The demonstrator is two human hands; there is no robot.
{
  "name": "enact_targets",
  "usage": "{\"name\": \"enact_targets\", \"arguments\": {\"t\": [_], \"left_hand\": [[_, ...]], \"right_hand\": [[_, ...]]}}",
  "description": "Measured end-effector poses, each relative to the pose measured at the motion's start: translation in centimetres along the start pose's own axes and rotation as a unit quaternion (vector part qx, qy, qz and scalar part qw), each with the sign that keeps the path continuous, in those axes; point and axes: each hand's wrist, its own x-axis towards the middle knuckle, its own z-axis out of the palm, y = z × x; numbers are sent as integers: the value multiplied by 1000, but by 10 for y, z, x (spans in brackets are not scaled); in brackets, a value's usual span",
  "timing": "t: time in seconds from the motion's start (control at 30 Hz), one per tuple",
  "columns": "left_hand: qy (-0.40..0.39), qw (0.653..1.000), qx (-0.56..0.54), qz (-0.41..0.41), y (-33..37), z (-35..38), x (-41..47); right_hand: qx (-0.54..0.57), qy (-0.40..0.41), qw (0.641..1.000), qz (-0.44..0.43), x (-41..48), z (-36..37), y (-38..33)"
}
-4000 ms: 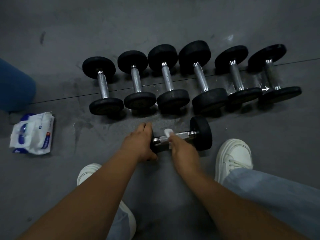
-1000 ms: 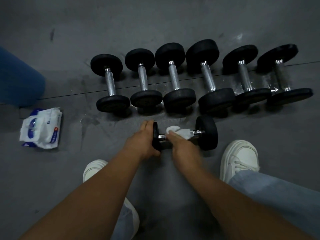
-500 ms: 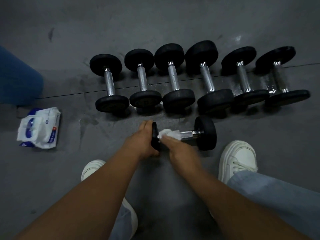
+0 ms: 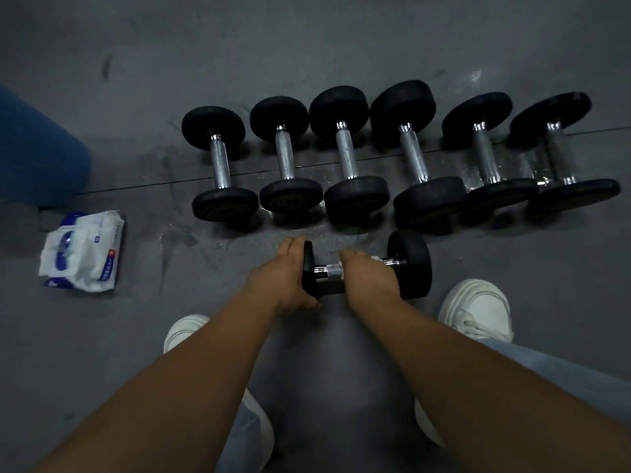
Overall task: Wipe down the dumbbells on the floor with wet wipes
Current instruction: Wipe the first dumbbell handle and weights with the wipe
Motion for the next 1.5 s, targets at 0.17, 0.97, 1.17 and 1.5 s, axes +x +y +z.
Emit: {"name": "enact_targets", "arguments": {"t": [0.17, 0.97, 1.17, 1.5], "left_hand": [[-49, 997, 52, 6, -1, -9, 4], [64, 994, 89, 25, 7, 9, -12], [62, 995, 65, 34, 5, 8, -9], [53, 996, 62, 27, 5, 6, -6]], "right_hand": [[-86, -171, 981, -40, 10, -27, 3], [128, 136, 982, -38, -7, -6, 19], [168, 49, 983, -55, -30, 11, -18], [197, 54, 979, -15, -31, 0, 2]]}}
